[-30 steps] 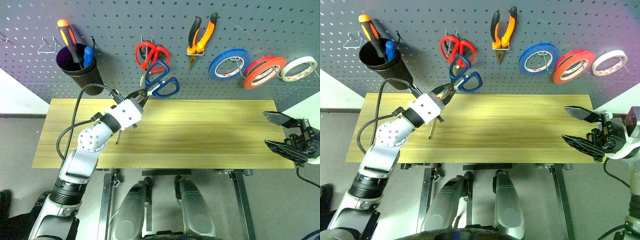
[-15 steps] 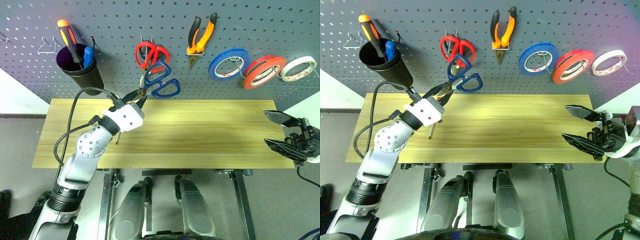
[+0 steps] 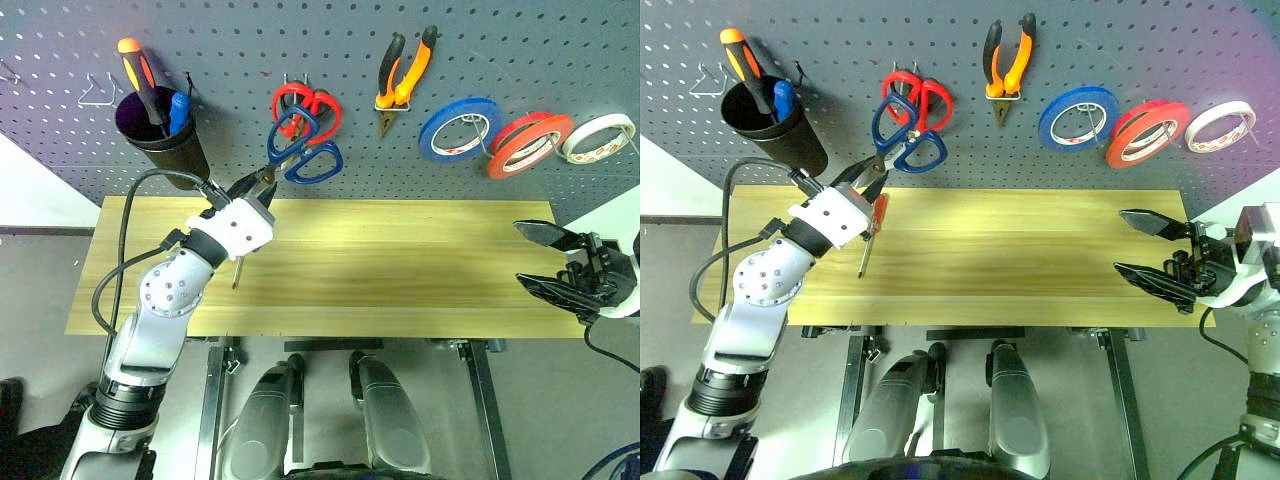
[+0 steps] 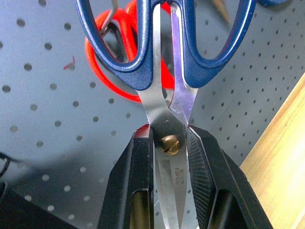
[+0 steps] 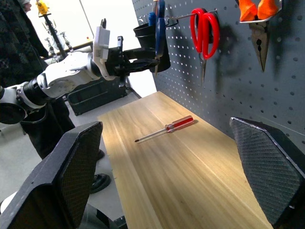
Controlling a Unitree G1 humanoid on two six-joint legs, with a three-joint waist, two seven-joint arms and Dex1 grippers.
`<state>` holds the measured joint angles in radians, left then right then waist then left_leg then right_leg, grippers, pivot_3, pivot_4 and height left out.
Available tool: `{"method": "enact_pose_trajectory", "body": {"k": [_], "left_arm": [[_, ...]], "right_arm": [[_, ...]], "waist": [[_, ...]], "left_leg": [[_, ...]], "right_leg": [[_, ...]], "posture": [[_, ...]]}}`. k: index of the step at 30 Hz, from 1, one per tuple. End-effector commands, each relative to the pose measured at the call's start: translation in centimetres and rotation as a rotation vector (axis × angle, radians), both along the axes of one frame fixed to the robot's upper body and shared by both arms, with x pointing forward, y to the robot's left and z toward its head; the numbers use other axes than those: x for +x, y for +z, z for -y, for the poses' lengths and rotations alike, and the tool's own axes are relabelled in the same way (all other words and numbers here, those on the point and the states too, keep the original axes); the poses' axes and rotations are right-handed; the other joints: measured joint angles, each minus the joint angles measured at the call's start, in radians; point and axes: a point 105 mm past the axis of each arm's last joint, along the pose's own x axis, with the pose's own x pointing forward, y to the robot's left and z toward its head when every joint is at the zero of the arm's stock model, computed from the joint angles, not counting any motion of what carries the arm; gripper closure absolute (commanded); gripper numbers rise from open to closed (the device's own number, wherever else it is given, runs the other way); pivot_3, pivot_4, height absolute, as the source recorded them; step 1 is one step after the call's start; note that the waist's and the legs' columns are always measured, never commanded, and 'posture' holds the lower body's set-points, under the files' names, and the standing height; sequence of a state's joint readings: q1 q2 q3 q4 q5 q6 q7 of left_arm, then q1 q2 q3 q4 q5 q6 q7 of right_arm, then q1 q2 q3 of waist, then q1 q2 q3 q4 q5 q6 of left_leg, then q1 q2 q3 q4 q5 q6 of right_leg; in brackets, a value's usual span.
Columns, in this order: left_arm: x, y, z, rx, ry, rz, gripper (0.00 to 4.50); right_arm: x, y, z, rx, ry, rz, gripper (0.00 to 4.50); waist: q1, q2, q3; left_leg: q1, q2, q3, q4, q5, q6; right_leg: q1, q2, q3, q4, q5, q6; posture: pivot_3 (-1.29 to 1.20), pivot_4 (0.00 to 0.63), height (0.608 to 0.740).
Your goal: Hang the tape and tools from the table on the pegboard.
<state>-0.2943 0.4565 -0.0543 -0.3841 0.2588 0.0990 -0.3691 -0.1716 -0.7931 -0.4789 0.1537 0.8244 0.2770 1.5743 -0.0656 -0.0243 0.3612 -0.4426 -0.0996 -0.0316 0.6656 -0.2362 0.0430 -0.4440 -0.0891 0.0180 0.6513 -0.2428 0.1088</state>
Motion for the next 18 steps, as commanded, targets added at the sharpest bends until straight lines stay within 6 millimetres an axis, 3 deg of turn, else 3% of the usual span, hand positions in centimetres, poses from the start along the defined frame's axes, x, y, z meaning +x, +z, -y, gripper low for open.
{"method": "enact_pose_trajectory", "body": {"k": [1,13,18], "left_arm": [[0.4,1.1,-0.9,-0.057,0.030,0.019,3.85],[2.9,1.0,0.5,-0.141,-0.032,-0.042,3.85],[3.5,1.0,0.7,-0.215,-0.061,-0.089,2.27]], "right_arm": [[-0.3,0.6,0.0,-0.009,0.003,0.031,0.00],[-0.4,0.6,-0.3,-0.006,-0.011,0.026,0.00],[-0.5,0.6,-0.3,-0.009,-0.023,0.023,0.00]], "waist": [[0.000,0.000,0.000],[-0.001,0.000,0.000],[-0.003,0.000,0.000]], "left_leg": [[0.000,0.000,0.000,0.000,0.000,0.000],[0.000,0.000,0.000,0.001,0.000,0.000],[0.000,0.000,0.000,0.001,0.000,0.000]], "right_leg": [[0.000,0.000,0.000,0.000,0.000,0.000],[0.000,0.000,0.000,0.001,0.000,0.000],[0.000,0.000,0.000,0.001,0.000,0.000]], "posture": [[-0.13,0.329,0.718],[-0.14,0.332,0.718],[-0.15,0.336,0.718]]}}
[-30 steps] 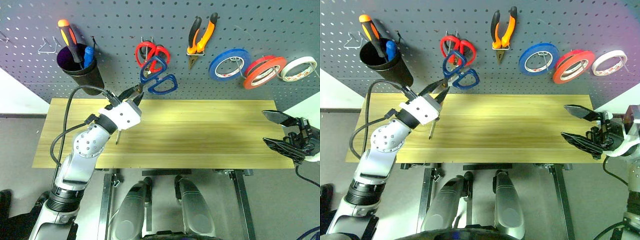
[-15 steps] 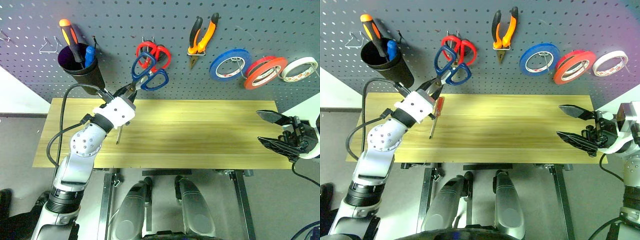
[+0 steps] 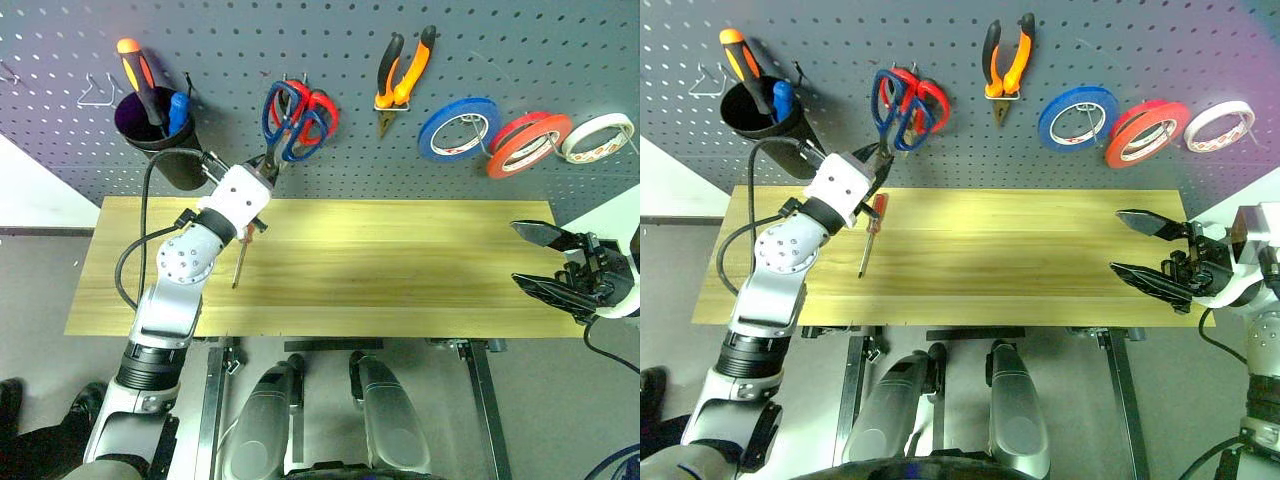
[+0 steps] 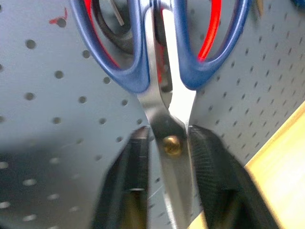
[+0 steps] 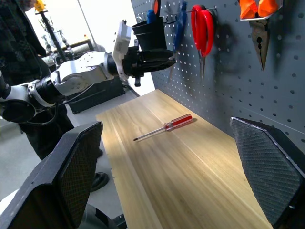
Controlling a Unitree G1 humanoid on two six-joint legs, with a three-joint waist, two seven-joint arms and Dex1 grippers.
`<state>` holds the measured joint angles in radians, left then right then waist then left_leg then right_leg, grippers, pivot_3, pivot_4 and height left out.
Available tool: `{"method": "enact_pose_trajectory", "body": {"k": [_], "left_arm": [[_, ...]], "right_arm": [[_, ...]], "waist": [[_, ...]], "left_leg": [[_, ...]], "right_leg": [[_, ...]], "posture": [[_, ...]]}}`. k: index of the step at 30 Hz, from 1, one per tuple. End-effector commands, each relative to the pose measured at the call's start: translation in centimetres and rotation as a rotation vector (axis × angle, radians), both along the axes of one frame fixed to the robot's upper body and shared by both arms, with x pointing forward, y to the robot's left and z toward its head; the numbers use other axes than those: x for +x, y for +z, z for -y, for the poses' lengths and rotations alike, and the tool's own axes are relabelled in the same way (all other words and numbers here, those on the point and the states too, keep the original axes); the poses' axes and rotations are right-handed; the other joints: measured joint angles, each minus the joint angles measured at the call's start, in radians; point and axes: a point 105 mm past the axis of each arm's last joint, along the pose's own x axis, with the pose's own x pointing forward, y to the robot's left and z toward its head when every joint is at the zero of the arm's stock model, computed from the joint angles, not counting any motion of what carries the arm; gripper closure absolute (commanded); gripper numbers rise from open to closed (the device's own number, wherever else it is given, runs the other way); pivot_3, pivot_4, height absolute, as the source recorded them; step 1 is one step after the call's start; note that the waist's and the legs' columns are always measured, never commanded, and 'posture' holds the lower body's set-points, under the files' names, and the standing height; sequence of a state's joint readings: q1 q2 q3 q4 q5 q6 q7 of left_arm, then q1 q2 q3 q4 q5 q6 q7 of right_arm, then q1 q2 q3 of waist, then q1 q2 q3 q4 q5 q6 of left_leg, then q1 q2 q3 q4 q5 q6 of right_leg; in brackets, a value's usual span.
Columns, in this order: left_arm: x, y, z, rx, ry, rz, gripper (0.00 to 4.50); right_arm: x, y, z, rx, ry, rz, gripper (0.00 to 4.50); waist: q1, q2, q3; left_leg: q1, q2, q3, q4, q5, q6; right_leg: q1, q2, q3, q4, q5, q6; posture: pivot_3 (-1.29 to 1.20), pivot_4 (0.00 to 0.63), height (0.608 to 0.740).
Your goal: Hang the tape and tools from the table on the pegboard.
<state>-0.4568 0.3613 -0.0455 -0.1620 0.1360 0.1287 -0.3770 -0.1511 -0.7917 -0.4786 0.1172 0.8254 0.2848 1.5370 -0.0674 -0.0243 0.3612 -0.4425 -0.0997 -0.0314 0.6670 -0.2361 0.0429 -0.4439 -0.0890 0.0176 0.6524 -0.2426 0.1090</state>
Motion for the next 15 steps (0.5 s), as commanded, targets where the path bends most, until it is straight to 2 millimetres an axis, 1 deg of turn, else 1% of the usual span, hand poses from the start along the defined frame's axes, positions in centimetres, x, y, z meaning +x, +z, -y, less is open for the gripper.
{"method": "enact_pose_trajectory", "body": {"k": [1,6,7,10,12,14,15], "left_arm": [[-0.2,0.8,0.1,-0.029,-0.027,0.016,1.93],[-0.5,0.0,0.1,-0.027,-0.029,-0.008,0.25],[-0.7,0.0,0.0,-0.031,-0.032,-0.010,0.03],[-1.2,-0.5,-0.4,-0.021,-0.043,-0.026,0.03],[-1.9,-1.7,-1.0,0.017,-0.047,-0.075,0.03],[-2.4,-2.5,-1.5,0.024,-0.050,-0.119,0.03],[-2.6,-2.9,-2.0,0.035,-0.030,-0.133,0.03]], "right_arm": [[-0.5,0.6,0.0,0.000,-0.004,0.030,0.00],[-0.6,0.6,0.0,-0.003,-0.005,0.028,0.00],[-0.6,0.7,0.0,-0.002,-0.004,0.028,0.00],[-0.6,0.6,-0.4,-0.004,0.015,0.026,0.00],[-0.8,0.7,-1.0,-0.004,0.042,0.032,0.00],[-0.8,0.7,-1.3,-0.006,0.056,0.035,0.00],[-0.9,0.7,-1.6,-0.011,0.070,0.040,0.00]], "waist": [[-0.002,0.000,0.000],[-0.001,0.000,0.000],[-0.002,0.000,0.000],[-0.001,0.000,0.000],[-0.004,0.000,0.000],[-0.002,0.000,0.000],[-0.001,0.000,0.000]], "left_leg": [[0.000,0.000,0.000,0.000,0.000,0.000],[0.000,0.000,0.000,0.000,0.000,0.000],[0.000,0.000,0.000,0.000,0.000,0.000],[0.000,0.000,0.000,0.000,0.000,0.000],[0.000,0.000,0.000,0.000,0.000,0.000],[0.000,0.000,0.000,0.000,0.000,0.000],[0.000,0.000,0.000,0.000,0.000,0.000]], "right_leg": [[0.000,0.000,0.000,0.000,0.000,0.000],[0.000,0.000,0.000,0.001,0.000,0.000],[0.000,0.000,0.000,0.001,0.000,0.000],[0.000,0.000,0.000,0.001,0.000,0.000],[0.000,0.000,0.000,0.001,0.000,0.000],[0.000,0.000,0.001,0.001,0.000,0.000],[0.000,0.000,0.000,0.001,0.000,0.000]], "posture": [[-0.15,0.335,0.718],[-0.15,0.339,0.718],[-0.15,0.339,0.718],[-0.14,0.337,0.718],[-0.13,0.339,0.718],[-0.13,0.340,0.718],[-0.13,0.339,0.718]]}}
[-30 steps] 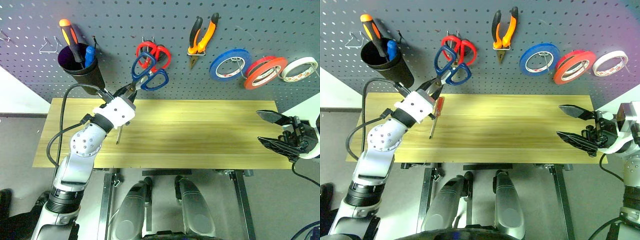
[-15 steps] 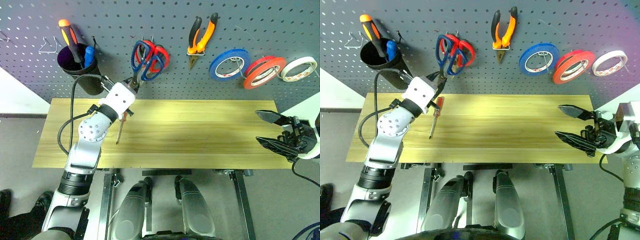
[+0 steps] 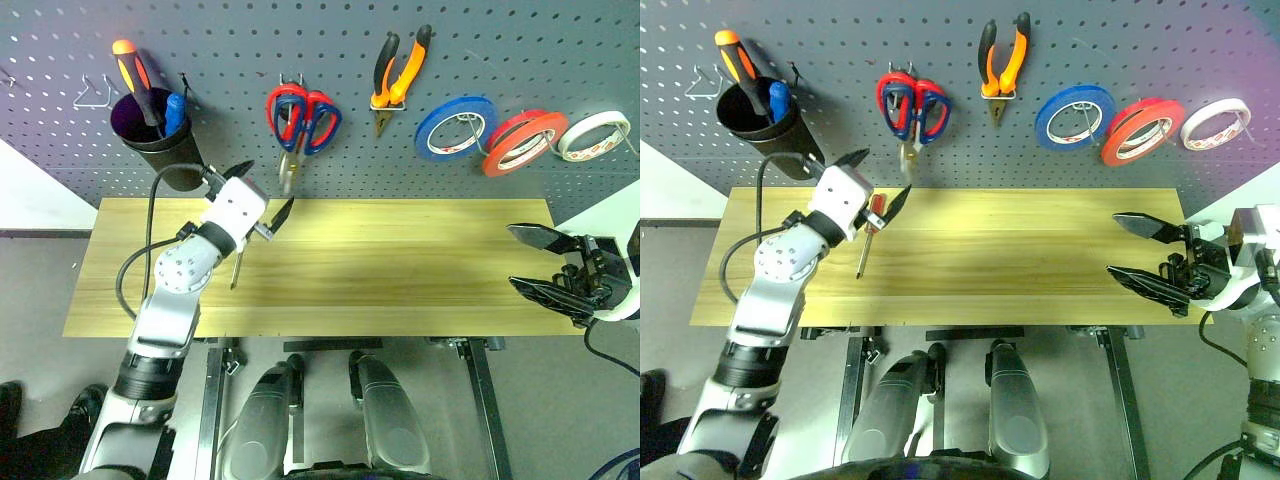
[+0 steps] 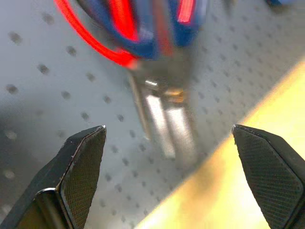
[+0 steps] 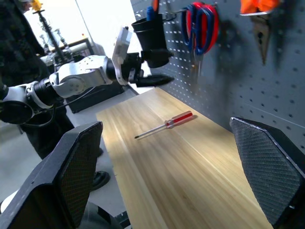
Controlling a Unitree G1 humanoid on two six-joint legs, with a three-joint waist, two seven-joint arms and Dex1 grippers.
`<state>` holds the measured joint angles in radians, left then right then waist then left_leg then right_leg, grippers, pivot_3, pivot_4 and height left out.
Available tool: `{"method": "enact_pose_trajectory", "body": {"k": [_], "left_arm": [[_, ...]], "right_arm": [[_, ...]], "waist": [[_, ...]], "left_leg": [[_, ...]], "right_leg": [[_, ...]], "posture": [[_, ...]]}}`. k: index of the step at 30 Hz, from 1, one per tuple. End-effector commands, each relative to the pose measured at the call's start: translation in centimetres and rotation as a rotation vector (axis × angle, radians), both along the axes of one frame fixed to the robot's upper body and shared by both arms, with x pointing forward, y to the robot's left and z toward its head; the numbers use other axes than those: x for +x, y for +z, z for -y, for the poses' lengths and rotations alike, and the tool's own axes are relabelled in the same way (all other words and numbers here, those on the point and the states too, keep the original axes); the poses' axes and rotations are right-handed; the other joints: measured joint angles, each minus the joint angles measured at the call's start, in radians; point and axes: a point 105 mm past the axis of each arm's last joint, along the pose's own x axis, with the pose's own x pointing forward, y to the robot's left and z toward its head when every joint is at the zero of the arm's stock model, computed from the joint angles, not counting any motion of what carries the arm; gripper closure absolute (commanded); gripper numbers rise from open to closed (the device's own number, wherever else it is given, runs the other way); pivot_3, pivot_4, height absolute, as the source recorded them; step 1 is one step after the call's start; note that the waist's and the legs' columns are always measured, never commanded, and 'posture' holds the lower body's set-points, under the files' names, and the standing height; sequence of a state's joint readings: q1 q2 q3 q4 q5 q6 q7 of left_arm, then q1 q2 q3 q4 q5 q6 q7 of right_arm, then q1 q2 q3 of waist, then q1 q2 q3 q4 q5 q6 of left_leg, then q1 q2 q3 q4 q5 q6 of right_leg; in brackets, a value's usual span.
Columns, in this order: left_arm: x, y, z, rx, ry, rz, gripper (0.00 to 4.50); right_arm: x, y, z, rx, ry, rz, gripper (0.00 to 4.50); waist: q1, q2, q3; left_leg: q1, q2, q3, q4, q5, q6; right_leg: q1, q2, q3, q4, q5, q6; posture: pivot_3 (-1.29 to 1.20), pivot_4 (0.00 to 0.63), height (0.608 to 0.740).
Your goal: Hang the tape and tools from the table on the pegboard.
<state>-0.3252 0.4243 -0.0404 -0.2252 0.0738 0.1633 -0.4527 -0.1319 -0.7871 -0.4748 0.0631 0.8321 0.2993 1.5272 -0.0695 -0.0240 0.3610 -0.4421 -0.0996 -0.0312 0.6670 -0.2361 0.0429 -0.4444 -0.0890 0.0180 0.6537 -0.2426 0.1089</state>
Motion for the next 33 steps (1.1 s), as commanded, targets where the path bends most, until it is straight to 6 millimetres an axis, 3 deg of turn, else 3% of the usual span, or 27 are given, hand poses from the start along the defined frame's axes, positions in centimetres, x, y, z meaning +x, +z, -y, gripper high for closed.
{"method": "enact_pose_trajectory", "body": {"k": [1,11,18,26,33], "left_arm": [[-1.1,0.2,-1.2,0.011,0.021,-0.002,0.03],[-1.0,-4.8,-3.8,-0.154,0.142,-0.327,0.03],[1.2,-5.7,-6.4,-0.314,0.319,-0.422,0.03],[4.4,-5.8,-6.3,-0.415,0.349,-0.481,0.03],[6.1,-6.3,-4.6,-0.400,0.338,-0.526,0.03]], "right_arm": [[-0.6,0.7,-1.0,-0.002,0.057,0.041,0.00],[-0.8,1.1,-3.2,-0.030,0.148,0.085,0.00],[-1.1,0.9,-3.8,-0.035,0.163,0.076,0.00],[-1.3,0.9,-4.1,-0.055,0.163,0.059,0.00],[-1.7,1.2,-4.3,-0.065,0.164,0.054,0.00]], "waist": [[0.001,0.000,0.000],[0.010,0.000,0.000],[0.024,0.000,0.000],[0.028,0.000,0.000],[0.025,-0.001,0.001]], "left_leg": [[0.000,0.000,0.000,0.000,0.000,0.000],[0.000,0.000,0.000,0.000,0.000,0.000],[0.000,0.000,0.000,0.001,0.000,0.000],[0.000,0.000,0.000,0.001,0.000,0.000],[0.000,0.000,0.000,0.001,0.000,0.000]], "right_leg": [[0.000,0.000,0.000,0.000,0.000,0.000],[0.000,0.000,0.000,0.000,0.001,-0.001],[0.000,0.000,0.000,0.000,0.001,-0.001],[0.000,0.000,-0.001,0.000,0.001,0.000],[0.000,-0.001,-0.001,0.000,0.001,0.000]], "posture": [[-0.13,0.339,0.718],[-0.10,0.340,0.718],[-0.10,0.344,0.718],[-0.12,0.368,0.718],[-0.13,0.390,0.718]]}}
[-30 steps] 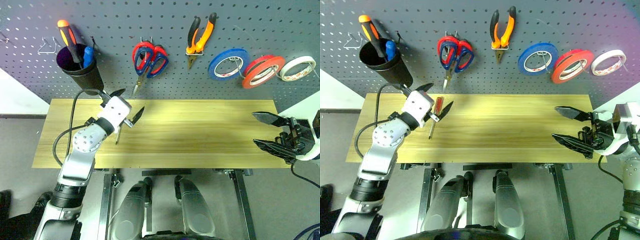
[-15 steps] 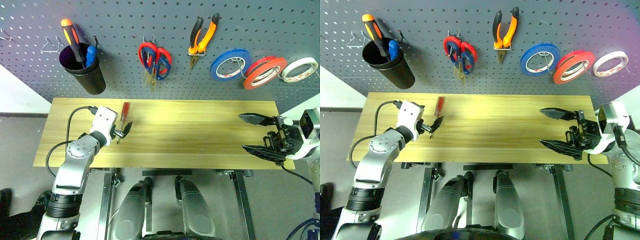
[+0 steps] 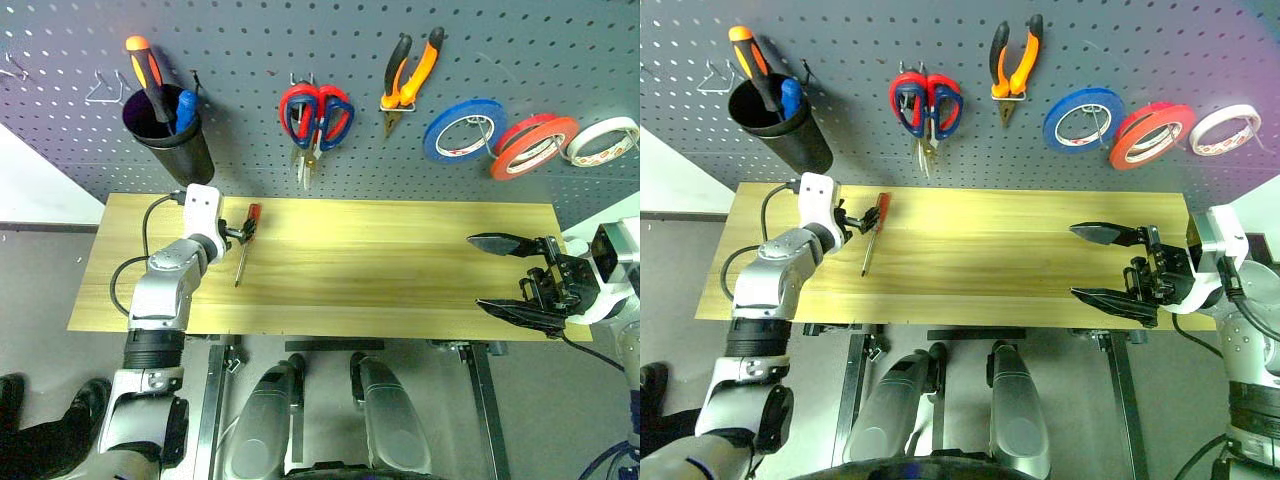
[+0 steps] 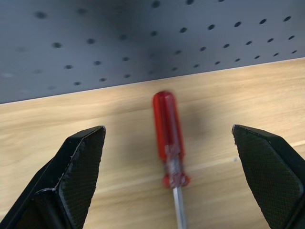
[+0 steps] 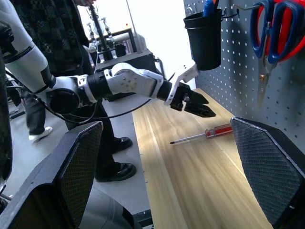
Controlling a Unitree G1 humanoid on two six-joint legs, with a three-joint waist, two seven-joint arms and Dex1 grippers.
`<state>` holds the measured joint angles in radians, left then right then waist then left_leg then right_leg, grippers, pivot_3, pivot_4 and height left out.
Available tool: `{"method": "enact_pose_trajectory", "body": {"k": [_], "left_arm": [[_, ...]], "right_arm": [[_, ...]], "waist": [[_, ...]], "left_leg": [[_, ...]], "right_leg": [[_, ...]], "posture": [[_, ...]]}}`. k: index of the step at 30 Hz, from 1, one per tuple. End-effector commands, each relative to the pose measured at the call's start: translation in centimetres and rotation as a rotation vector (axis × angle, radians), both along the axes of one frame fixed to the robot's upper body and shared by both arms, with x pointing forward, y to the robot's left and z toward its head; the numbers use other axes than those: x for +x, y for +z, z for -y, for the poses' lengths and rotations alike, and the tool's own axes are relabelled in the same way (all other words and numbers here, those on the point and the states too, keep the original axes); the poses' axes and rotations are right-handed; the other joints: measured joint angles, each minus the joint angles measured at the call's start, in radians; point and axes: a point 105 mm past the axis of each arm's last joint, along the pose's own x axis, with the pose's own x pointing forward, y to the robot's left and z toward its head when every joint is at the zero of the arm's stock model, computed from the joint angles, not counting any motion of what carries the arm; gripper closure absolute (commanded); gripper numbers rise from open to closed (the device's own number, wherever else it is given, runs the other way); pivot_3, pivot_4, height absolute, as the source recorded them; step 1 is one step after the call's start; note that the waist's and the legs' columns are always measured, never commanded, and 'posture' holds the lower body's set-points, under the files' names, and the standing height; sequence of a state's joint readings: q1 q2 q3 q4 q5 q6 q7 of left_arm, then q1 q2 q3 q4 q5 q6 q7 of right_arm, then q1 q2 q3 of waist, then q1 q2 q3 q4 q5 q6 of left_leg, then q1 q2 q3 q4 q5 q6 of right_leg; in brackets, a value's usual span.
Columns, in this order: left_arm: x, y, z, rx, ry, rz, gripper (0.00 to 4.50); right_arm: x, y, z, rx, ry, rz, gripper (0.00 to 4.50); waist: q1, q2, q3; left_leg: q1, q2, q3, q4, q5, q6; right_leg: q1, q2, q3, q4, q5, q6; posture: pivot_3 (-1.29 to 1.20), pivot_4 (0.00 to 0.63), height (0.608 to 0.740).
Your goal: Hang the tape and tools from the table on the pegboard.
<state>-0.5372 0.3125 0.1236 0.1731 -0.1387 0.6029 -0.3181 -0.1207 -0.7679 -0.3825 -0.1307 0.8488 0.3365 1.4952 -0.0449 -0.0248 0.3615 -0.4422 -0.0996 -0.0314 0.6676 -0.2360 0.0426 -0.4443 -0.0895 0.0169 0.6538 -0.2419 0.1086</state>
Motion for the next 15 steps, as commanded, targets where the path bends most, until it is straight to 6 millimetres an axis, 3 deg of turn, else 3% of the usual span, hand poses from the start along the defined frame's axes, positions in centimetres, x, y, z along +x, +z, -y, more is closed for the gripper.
{"method": "enact_pose_trajectory", "body": {"k": [1,15], "left_arm": [[0.6,0.0,0.6,0.020,0.003,-0.005,0.03],[1.1,-2.3,0.4,0.026,0.060,-0.139,0.03]], "right_arm": [[-0.7,1.0,-0.1,-0.010,0.009,0.035,0.00],[-1.2,0.1,-0.6,-0.080,0.004,0.038,0.00]], "waist": [[0.000,0.000,0.000],[0.000,-0.001,0.001]], "left_leg": [[0.000,0.000,0.000,0.000,0.000,0.000],[0.000,0.000,0.000,-0.001,0.000,0.000]], "right_leg": [[0.000,0.000,0.000,0.000,0.000,0.000],[0.000,0.000,0.000,-0.001,0.000,0.000]], "posture": [[-0.13,0.393,0.718],[-0.14,0.417,0.718]]}}
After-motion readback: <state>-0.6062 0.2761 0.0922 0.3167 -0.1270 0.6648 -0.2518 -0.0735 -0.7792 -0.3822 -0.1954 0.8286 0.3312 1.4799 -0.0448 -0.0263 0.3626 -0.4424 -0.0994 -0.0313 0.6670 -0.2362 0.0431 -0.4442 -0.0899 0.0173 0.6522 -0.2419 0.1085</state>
